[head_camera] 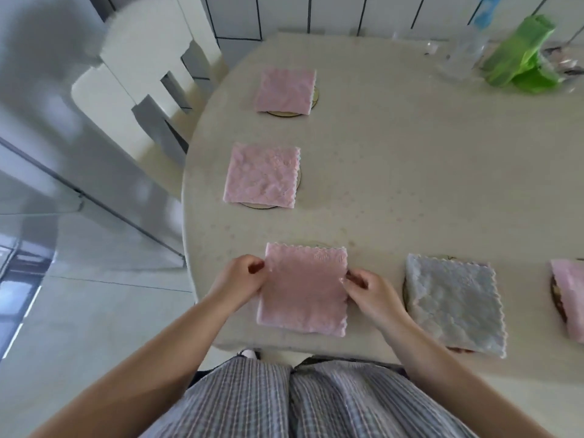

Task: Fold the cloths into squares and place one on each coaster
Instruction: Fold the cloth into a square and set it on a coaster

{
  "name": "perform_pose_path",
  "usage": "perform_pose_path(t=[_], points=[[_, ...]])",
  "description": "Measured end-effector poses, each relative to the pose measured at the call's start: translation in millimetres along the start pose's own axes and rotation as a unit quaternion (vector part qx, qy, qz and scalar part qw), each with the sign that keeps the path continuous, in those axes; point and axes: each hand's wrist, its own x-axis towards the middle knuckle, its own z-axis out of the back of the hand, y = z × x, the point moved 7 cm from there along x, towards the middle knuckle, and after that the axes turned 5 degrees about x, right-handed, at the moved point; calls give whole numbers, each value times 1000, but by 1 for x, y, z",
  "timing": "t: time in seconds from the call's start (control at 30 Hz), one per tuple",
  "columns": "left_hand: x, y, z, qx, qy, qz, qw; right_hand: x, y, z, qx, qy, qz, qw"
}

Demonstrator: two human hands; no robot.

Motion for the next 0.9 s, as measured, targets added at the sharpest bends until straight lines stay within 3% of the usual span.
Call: perform_pose_path(t=[0.1, 0.2, 0.4, 0.6, 0.9], points=[[20, 1, 1, -5, 52, -10, 999, -10, -2, -5, 39, -73, -20, 996], [28, -4, -1, 13, 77, -33, 996, -11, -1, -11, 29, -93, -51, 994], [25, -6, 0, 28, 46, -59, 997, -13, 6, -13, -40, -120, -21, 992], [22, -1, 4, -20, 32, -24, 999, -8, 8, -11, -8, -108, -19, 994], [23, -12, 6, -6, 48, -20, 999, 9, 0, -6, 0, -37, -49, 998]])
